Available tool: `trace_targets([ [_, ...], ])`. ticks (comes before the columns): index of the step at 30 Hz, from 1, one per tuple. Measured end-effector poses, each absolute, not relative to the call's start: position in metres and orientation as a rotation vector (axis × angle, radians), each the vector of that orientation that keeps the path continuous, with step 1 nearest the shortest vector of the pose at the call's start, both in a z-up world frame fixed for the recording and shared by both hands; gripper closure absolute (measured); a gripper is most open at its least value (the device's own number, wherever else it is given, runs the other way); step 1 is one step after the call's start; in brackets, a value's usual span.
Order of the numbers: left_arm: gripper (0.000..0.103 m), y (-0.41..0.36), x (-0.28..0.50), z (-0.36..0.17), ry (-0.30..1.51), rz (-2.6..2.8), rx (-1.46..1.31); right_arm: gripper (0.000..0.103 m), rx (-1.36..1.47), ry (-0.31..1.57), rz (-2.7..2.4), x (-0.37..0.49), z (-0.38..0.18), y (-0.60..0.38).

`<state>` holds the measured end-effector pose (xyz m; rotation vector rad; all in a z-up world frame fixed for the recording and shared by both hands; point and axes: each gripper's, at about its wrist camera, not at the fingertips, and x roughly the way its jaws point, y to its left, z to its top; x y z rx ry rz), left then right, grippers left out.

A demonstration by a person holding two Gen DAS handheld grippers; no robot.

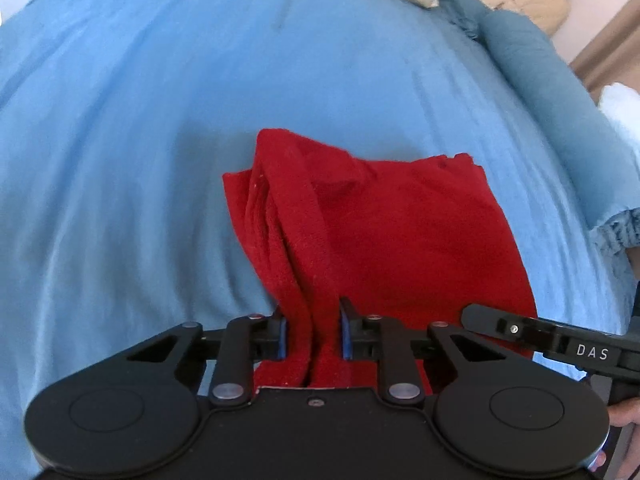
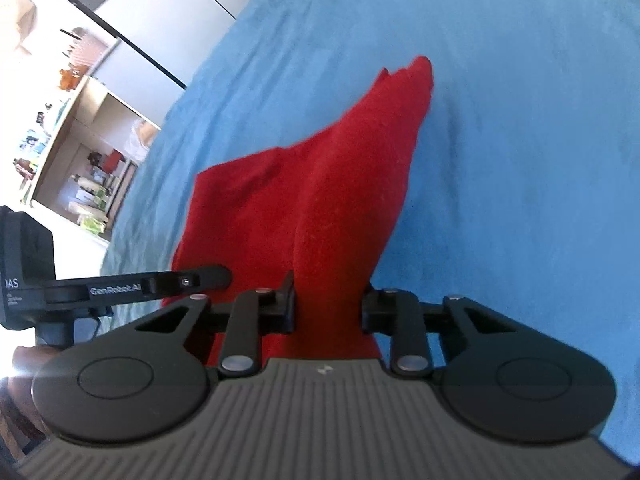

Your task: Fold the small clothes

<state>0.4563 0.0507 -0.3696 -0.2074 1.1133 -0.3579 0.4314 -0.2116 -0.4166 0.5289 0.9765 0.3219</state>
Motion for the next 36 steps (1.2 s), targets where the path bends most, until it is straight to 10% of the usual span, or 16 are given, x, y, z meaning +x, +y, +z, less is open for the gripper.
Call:
trace_targets([
  [12, 0.078, -0.012, 0.373, -0.327, 1.087, -0.474, -0.201, 0.061, 0.484, 0.953, 0.274, 0.341, -0.347, -0.271],
  [23, 0.075, -0.057, 0.321, -0.388, 1.043, -0.492, -0.076, 0.058, 0.559, 0.954, 0.256, 0.283, -0.432, -0.332],
  [29, 0.055, -0.067, 0.317, -0.383, 1.025, -0.435, -0.003, 0.038, 0.574, 0.934, 0.236, 0.279, -0.432, -0.332],
  [31, 0.041, -0.066, 0.310, -0.373, 1.004, -0.397, 0.040, 0.015, 0.559, 0.930, 0.209, 0.275, -0.421, -0.334],
  [36, 0.027, -0.056, 0.301, -0.364, 0.986, -0.317, 0.089, 0.006, 0.419, 0.925, 0.129, 0.260, -0.395, -0.331],
])
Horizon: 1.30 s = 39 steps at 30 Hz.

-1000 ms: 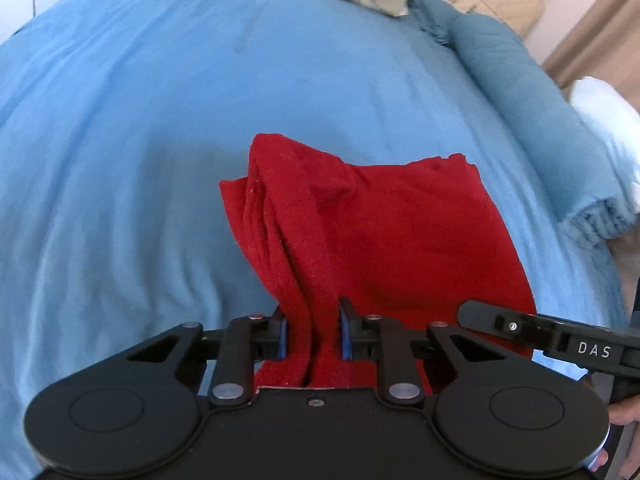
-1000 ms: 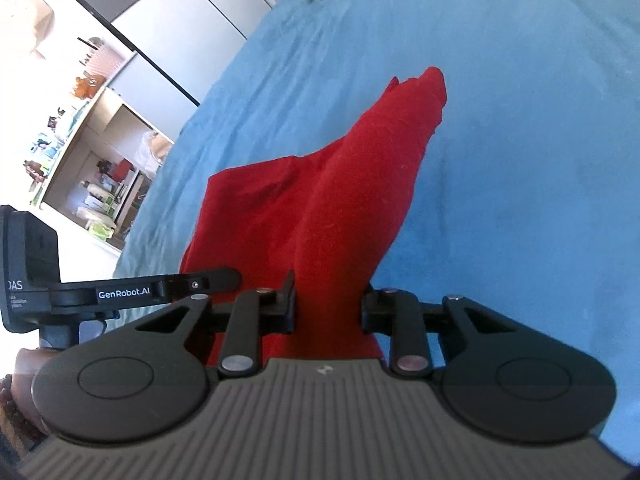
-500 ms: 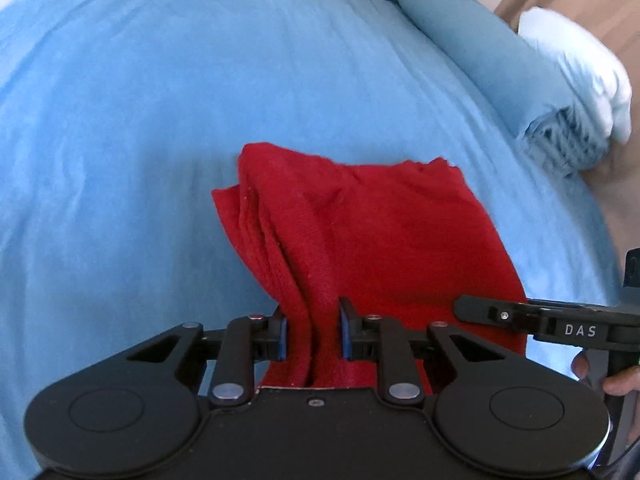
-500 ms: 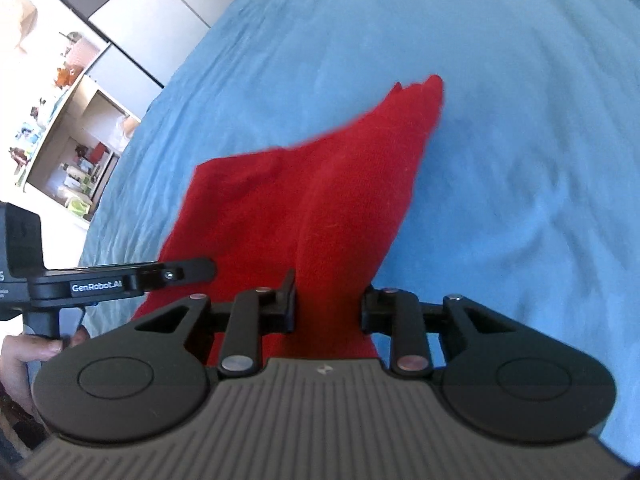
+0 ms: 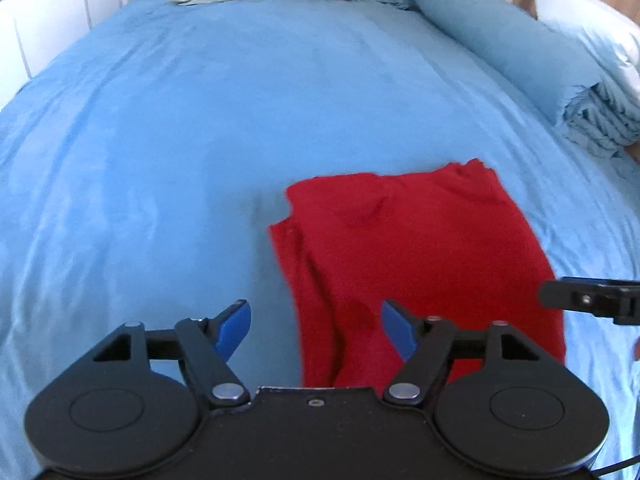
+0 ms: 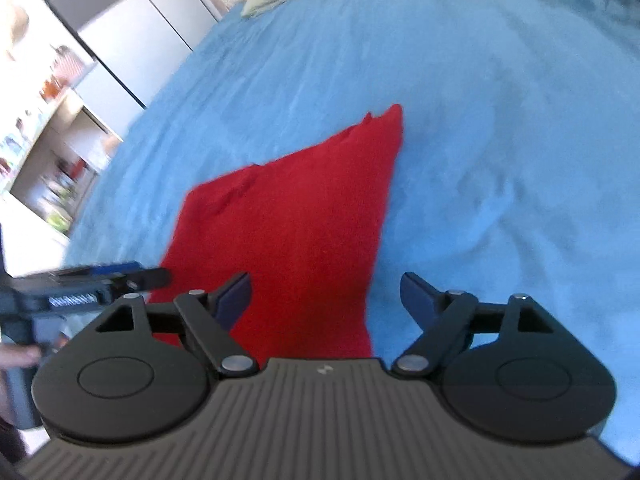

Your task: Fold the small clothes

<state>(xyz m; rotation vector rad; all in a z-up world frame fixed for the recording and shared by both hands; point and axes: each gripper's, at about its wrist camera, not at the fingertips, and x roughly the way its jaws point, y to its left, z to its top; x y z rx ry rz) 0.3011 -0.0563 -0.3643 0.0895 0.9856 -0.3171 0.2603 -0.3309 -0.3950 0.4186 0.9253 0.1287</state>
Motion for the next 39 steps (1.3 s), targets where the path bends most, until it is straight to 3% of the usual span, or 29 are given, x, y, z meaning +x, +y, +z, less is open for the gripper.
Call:
trace_targets([
  [4, 0.026, -0.050, 0.300, -0.382, 1.026, -0.279, 0.110, 0.005, 0.248, 0.986, 0.058, 0.255, -0.406, -0.318],
  [12, 0.027, -0.058, 0.304, -0.379, 1.030, -0.253, 0.144, 0.002, 0.246, 0.956, 0.009, 0.254, -0.403, -0.316],
  [19, 0.027, -0.052, 0.263, -0.281, 0.911, -0.217, 0.136, 0.002, 0.190, 0.835, 0.055, 0.227, -0.302, -0.311],
  [21, 0.023, -0.049, 0.245, -0.246, 0.884, -0.210, 0.103, 0.002, 0.192, 0.813, 0.043, 0.211, -0.264, -0.311],
  [23, 0.006, -0.046, 0.221, -0.203, 0.860, -0.198, 0.066, 0.000, 0.207, 0.794, 0.009, 0.195, -0.227, -0.311],
  [25, 0.000, -0.044, 0.199, -0.166, 0.837, -0.188, 0.045, 0.000, 0.211, 0.781, -0.032, 0.177, -0.189, -0.310],
  [29, 0.000, -0.046, 0.147, -0.100, 0.800, -0.176, 0.027, 0.000, 0.163, 0.746, -0.082, 0.133, -0.120, -0.302],
  [34, 0.000, -0.052, 0.102, -0.059, 0.825, -0.150, 0.043, 0.000, 0.149, 0.793, -0.171, 0.092, -0.066, -0.291],
  [39, 0.000, -0.055, 0.072, -0.060, 0.914, -0.128, 0.063, 0.000, 0.148, 0.898, -0.211, 0.061, -0.051, -0.279],
])
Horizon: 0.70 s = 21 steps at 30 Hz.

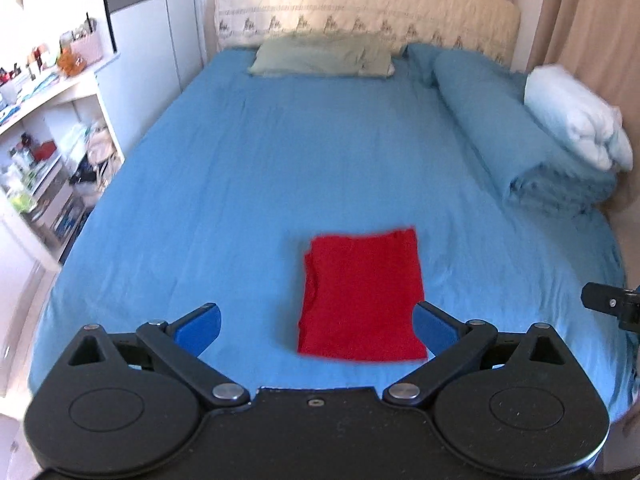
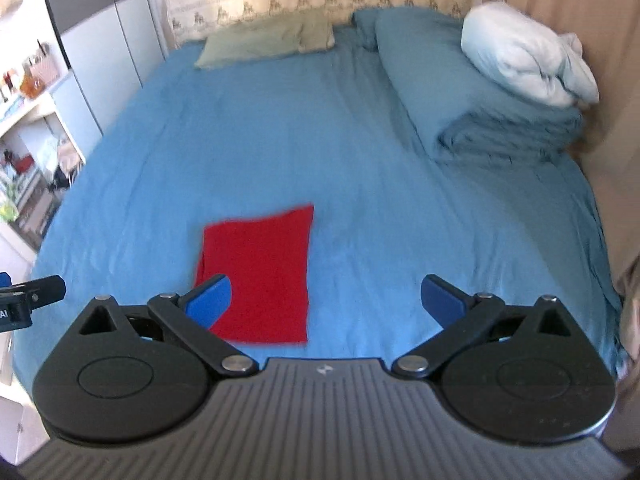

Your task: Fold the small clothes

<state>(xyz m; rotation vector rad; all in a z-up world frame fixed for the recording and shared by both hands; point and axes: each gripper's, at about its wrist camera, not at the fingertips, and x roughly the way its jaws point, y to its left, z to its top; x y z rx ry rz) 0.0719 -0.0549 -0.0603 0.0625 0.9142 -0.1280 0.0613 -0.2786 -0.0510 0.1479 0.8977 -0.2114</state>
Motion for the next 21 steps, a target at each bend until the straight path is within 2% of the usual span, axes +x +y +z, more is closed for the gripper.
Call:
trace_targets([
  [9, 0.000, -0.055, 0.042, -0.055, 0.938, -0.121, 0.108, 0.000, 0.144, 1.005, -0.190, 0.023, -0.057, -0.268],
  [21, 0.000, -0.062, 0.032, -0.057, 0.941, -0.131, 0.143, 0.000, 0.132, 1.032, -0.205, 0.013, -0.058, -0.263],
])
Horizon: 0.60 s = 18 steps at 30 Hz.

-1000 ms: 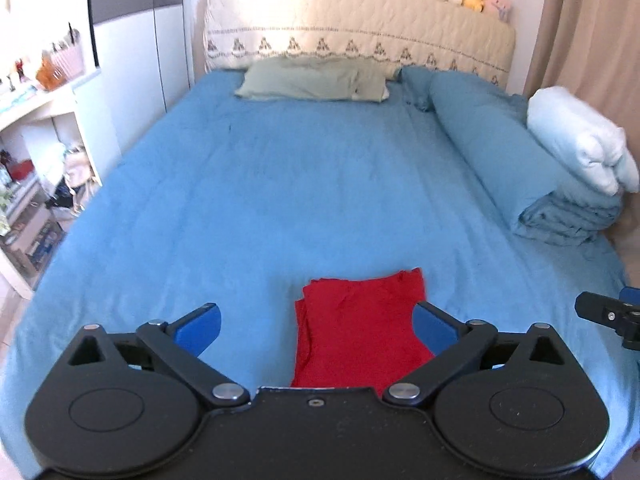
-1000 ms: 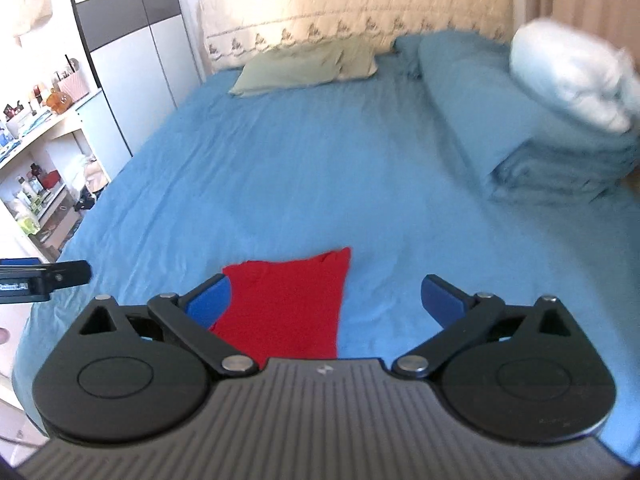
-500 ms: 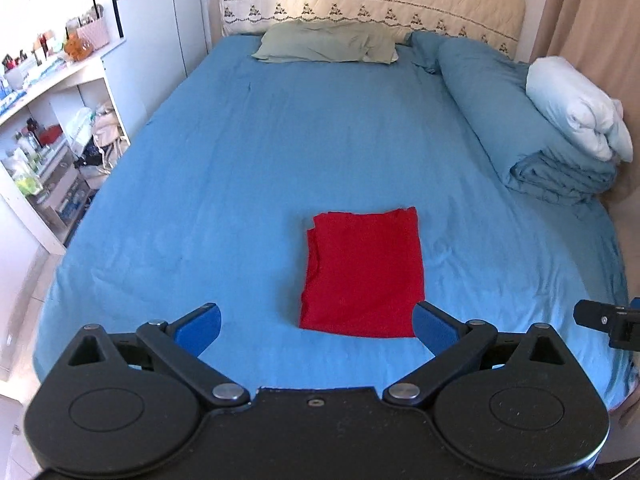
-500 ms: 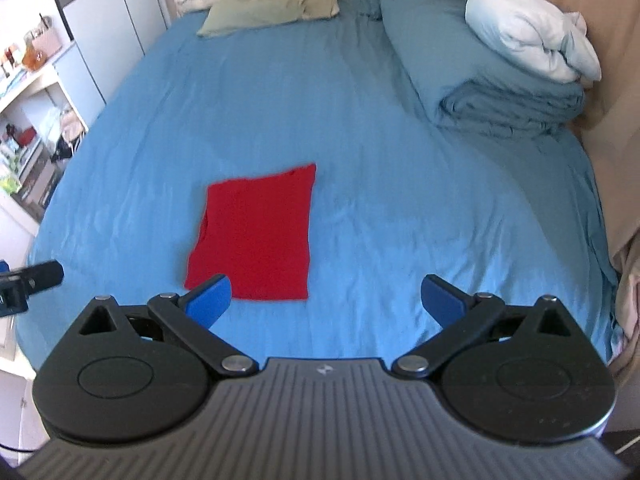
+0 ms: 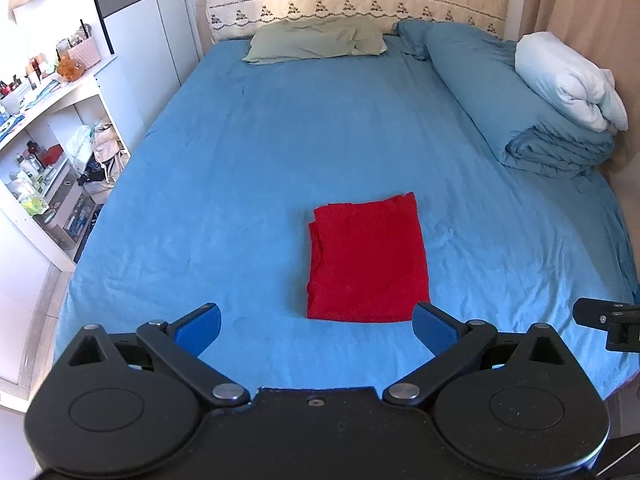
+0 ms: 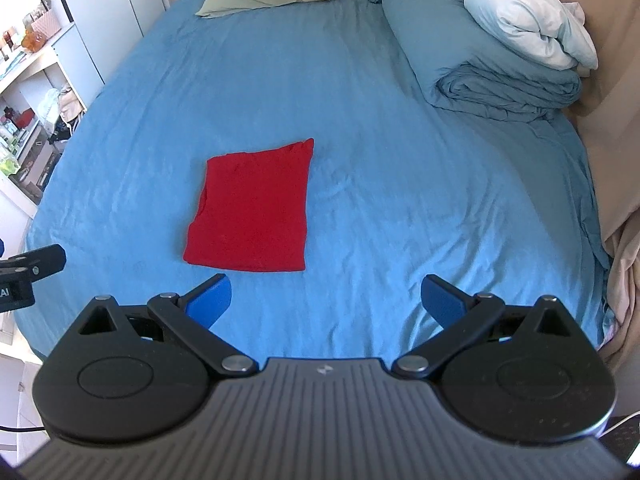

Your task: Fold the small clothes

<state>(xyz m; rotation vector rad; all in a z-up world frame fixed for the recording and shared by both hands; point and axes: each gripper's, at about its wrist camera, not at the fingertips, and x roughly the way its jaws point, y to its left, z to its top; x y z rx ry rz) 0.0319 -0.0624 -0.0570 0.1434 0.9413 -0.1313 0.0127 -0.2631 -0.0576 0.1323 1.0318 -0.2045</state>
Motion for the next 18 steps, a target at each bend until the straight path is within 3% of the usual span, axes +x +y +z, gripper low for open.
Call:
trace_targets([
  [18, 0.000, -0.0694, 0.0325, -0.0538, 0.936, -0.141, 0.149, 0.000, 0.140, 1.028, -0.221, 0.0138, -0.0533, -0.2696],
])
